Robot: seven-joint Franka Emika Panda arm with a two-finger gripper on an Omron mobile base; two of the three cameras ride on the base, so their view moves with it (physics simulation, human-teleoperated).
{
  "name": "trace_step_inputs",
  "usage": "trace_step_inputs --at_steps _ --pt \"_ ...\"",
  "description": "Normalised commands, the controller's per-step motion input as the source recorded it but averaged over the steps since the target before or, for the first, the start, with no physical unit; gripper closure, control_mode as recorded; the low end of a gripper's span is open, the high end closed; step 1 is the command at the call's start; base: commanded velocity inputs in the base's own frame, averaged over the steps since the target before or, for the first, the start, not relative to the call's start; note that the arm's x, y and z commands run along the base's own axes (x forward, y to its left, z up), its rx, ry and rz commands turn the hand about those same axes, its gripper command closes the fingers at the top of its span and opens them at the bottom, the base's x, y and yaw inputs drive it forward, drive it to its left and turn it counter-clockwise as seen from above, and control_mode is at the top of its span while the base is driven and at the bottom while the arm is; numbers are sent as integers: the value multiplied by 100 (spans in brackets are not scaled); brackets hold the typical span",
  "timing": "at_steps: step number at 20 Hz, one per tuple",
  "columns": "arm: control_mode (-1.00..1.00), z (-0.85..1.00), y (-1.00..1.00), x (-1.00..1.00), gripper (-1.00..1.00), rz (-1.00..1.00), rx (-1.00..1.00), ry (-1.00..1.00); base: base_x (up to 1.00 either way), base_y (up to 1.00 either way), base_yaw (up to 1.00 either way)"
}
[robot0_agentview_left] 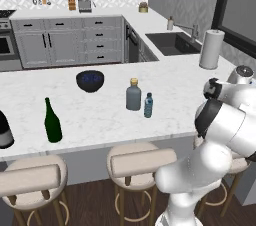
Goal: Move the plastic bottles in the middle to the plastics group, and the glass bottles in the middle to the glass group.
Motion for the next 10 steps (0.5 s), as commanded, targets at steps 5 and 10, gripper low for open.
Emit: trace_step_inputs --at_steps 5,10 --pt "-100 0 -72 21 100 -37 0 -10 0 0 0" --pt "-100 -2 -56 33 100 -34 0 -16 0 0 0"
